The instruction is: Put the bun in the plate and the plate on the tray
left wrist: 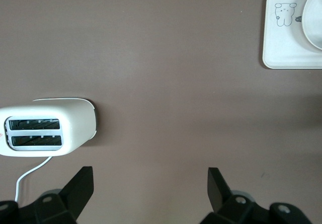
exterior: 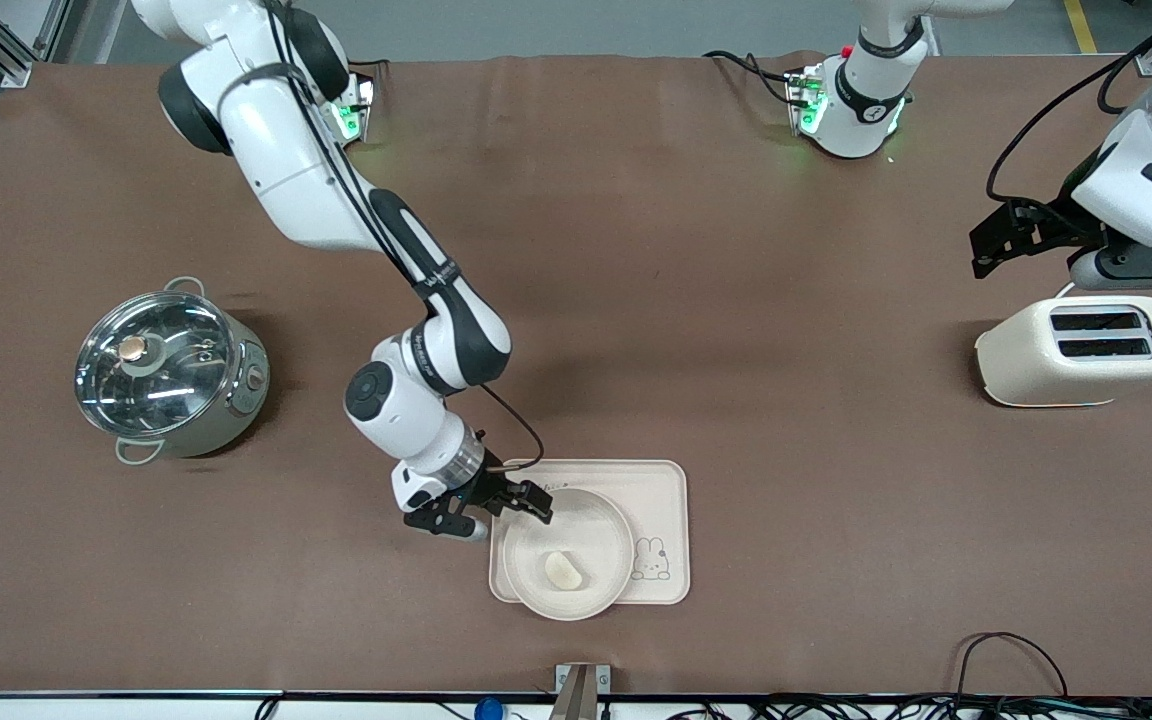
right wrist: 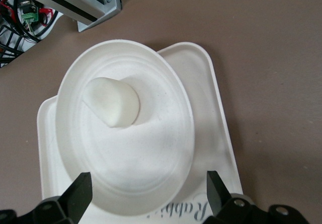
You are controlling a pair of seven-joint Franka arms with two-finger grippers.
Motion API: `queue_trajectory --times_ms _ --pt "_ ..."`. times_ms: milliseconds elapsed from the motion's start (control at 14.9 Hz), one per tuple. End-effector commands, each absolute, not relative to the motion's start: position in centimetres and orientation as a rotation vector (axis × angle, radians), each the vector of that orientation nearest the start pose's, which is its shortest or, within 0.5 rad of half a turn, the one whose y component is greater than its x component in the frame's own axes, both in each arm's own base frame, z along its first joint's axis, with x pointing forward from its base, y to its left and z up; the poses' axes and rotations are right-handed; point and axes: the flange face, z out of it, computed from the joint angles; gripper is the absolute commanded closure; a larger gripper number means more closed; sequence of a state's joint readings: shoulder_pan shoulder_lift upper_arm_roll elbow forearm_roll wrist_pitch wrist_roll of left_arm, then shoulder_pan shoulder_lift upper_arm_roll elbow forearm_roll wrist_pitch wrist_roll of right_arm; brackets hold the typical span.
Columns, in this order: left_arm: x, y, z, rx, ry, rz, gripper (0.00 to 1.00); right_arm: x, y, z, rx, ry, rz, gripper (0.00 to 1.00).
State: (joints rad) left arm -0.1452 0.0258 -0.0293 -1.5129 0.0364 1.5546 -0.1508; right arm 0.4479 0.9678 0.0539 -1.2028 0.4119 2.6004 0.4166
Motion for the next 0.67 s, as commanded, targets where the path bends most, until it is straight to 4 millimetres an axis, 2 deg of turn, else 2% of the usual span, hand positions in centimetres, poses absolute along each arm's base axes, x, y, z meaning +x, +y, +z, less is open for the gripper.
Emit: queue_trajectory --times_ms 0,201,269,336,470,604 --pt "54.8 -9.2 64.3 -3.122 0.052 -0.048 0.0 69.9 32.3 28.6 -2.657 0.347 -0.176 0.0" --pt "55.3 -8.7 64.6 -3.122 0.037 -0.062 0.0 69.5 25.3 35.4 -2.783 0.321 -0.069 0.0" --pt "55.3 -8.7 64.7 -3.122 0.037 -0.065 0.0 69.4 22.4 37.6 -2.863 0.313 -0.034 0.0" --pt "55.2 -8.7 64.8 -3.126 0.035 -0.067 0.0 69.0 19.0 40.8 -2.929 0.317 -0.011 0.0" --pt "55.2 -8.7 64.7 -3.125 0.035 -0.064 0.0 67.4 13.7 46.5 -2.961 0.261 0.043 0.0" --pt "55.3 -8.7 64.7 -3.121 0.032 -0.065 0.0 65.2 8.4 51.2 -2.972 0.238 0.1 0.0"
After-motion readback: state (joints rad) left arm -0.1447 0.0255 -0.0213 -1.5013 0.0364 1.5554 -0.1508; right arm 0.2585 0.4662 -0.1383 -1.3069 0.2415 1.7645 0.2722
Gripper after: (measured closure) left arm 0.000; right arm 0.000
